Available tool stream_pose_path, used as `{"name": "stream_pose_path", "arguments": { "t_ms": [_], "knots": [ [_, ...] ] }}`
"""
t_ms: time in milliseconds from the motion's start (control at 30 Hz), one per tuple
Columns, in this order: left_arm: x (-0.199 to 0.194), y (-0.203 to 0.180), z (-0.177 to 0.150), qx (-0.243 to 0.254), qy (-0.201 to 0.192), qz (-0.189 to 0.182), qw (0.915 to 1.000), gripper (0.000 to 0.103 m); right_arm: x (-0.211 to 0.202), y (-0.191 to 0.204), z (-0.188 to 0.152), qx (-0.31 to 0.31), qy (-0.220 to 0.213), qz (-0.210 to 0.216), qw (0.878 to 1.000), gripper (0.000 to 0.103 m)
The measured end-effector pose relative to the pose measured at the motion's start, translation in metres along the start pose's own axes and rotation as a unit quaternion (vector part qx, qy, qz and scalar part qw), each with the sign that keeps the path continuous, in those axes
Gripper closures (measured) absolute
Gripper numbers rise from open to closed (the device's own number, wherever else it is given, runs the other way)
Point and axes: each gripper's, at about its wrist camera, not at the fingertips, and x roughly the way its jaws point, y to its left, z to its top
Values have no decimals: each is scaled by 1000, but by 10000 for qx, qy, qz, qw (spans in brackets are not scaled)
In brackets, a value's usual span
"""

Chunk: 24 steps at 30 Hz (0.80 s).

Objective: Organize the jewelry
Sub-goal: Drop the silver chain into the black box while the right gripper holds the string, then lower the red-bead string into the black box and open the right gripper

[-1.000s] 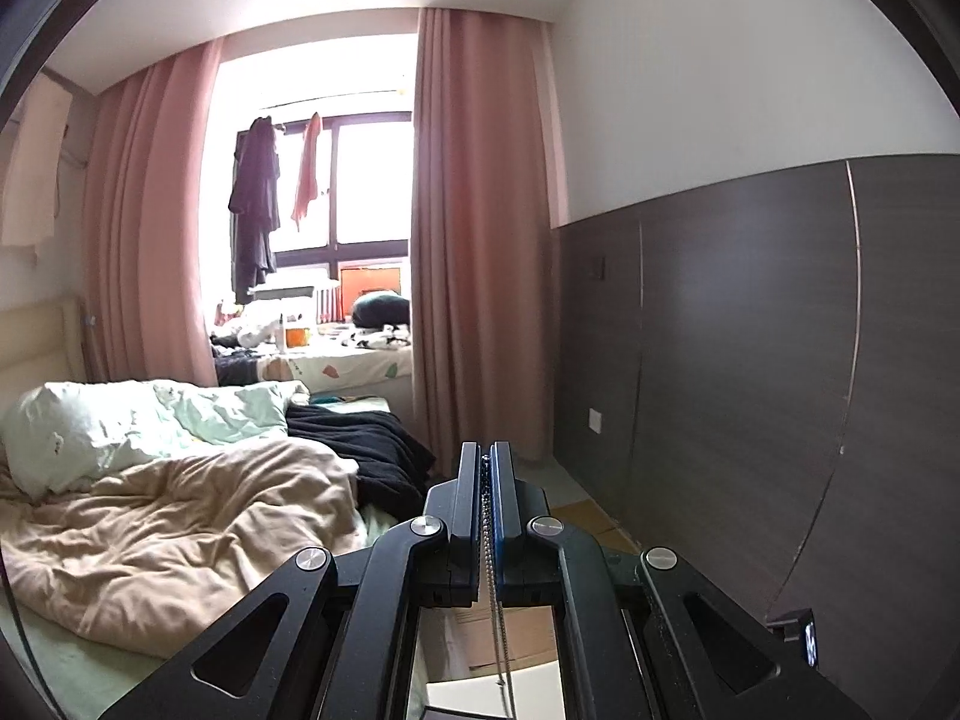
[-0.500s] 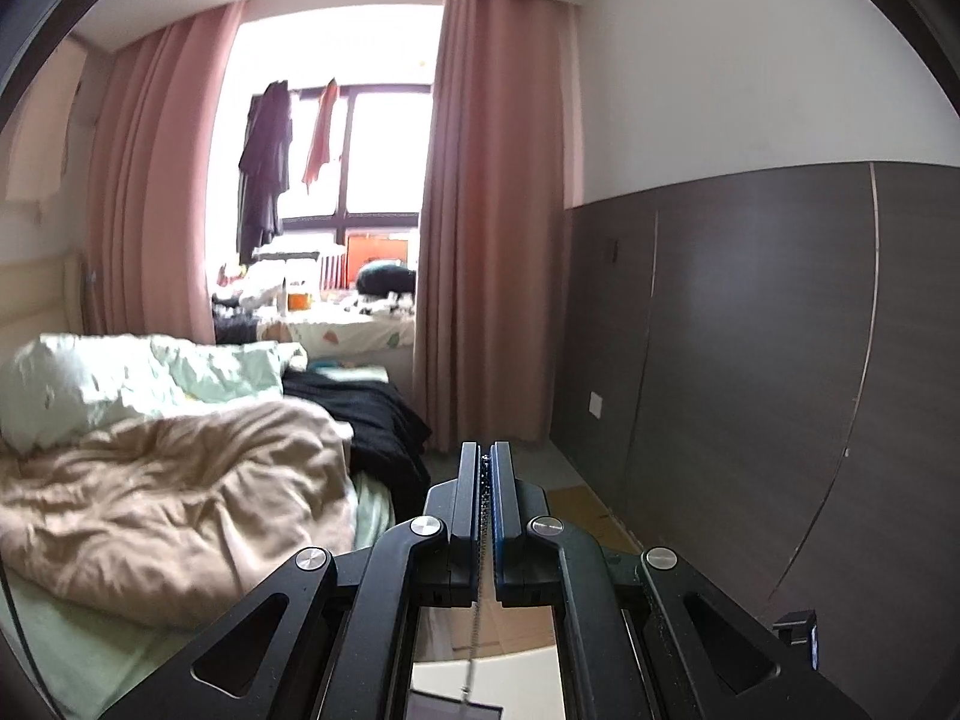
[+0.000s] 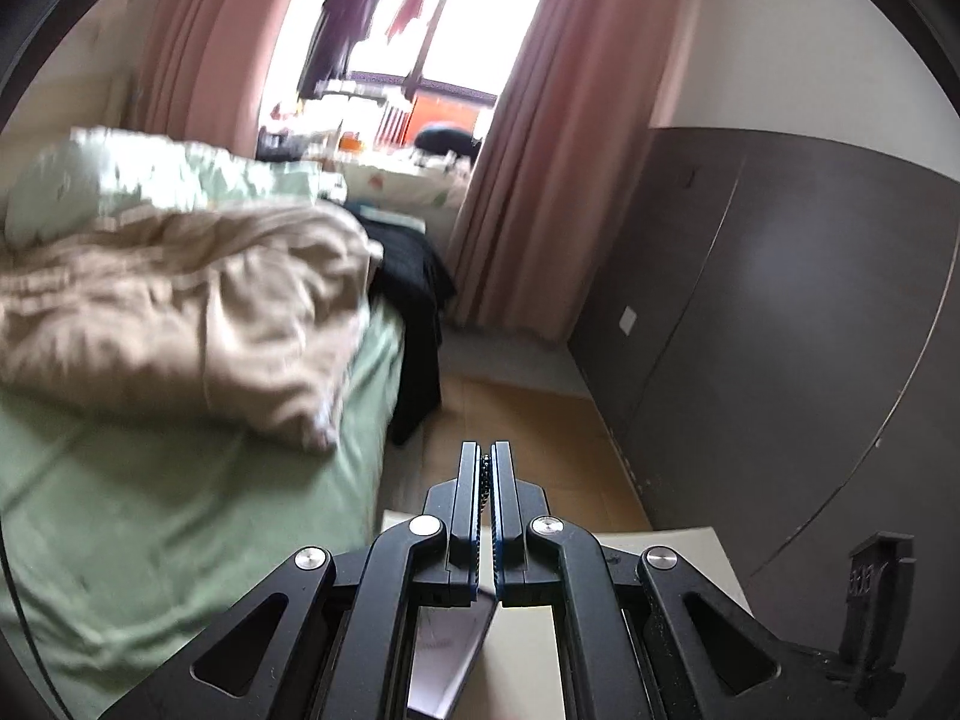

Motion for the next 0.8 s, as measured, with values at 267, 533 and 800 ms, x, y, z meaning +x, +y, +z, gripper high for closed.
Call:
{"name": "stream_pose_path", "arguments": {
  "t_ms": [267,533,800],
  "knots": [
    [30,31,-26,-488,670,-201,9964,83,9,22,-4,-162,-85,76,9998,93],
    [15,51,-18,-438,423,-7,9981,12,19,65,4,-450,-263,354,9980,93],
    [8,76,-13,-646,358,161,9971,12,43,109,10,-676,-59,852,9941,93]
  ]
}}
